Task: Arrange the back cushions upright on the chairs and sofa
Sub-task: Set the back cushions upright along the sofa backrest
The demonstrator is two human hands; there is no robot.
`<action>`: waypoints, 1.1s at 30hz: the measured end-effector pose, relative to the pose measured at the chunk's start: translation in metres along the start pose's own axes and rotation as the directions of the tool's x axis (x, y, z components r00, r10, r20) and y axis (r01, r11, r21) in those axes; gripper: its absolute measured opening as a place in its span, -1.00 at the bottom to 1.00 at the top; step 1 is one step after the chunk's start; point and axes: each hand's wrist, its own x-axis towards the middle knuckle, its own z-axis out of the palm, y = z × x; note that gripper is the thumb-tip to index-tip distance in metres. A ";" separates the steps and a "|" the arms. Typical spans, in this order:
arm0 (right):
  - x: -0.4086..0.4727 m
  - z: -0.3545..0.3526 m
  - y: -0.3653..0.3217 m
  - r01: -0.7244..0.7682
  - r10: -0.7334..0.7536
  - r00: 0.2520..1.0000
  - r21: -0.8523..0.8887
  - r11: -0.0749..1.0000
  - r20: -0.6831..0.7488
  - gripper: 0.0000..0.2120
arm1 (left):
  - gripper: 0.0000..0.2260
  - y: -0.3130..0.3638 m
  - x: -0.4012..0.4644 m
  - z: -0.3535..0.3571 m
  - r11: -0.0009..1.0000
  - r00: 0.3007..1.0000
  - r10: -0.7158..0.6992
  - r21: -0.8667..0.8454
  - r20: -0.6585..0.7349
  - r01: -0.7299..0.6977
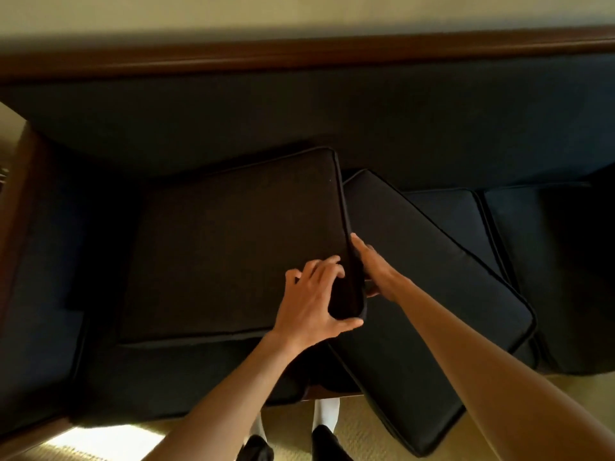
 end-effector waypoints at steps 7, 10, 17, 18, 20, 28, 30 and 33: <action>0.006 0.029 0.007 -0.020 0.021 1.000 0.110 0.994 -0.012 0.16 | -0.17 -0.104 -0.035 -0.017 0.964 0.964 -0.264 0.011 0.018 0.264; -0.009 0.038 -0.006 0.014 -0.008 0.998 0.102 0.995 -0.059 0.06 | -0.22 -0.114 -0.049 -0.018 0.965 0.970 -0.244 -0.096 0.015 0.244; -0.097 0.091 -0.047 0.137 -0.137 0.985 -0.006 0.990 -0.102 0.29 | -0.25 -0.126 -0.092 -0.064 0.937 0.948 -0.283 -0.253 -0.148 0.240; -0.107 0.101 -0.055 0.147 -0.148 0.983 -0.012 0.989 -0.109 0.28 | -0.27 -0.127 -0.099 -0.073 0.924 0.943 -0.298 -0.291 -0.147 0.247; -0.131 0.128 -0.075 0.178 -0.179 0.974 -0.021 0.984 -0.139 0.20 | -0.33 -0.129 -0.108 -0.099 0.890 0.937 -0.329 -0.369 -0.114 0.268; -0.241 0.230 -0.174 0.509 -0.587 0.791 -0.346 0.788 -0.172 -0.18 | -0.21 -0.143 -0.127 -0.247 0.752 0.965 -0.246 -0.646 -0.090 0.131; -0.264 0.233 -0.175 0.512 -0.648 0.756 -0.533 0.674 -0.092 -0.20 | -0.14 -0.147 -0.128 -0.265 0.743 0.963 -0.239 -0.662 -0.121 0.102; -0.275 0.217 -0.148 0.415 -0.619 0.785 -0.760 0.500 0.021 -0.10 | -0.12 -0.153 -0.122 -0.283 0.748 0.905 -0.372 -0.643 -0.205 0.162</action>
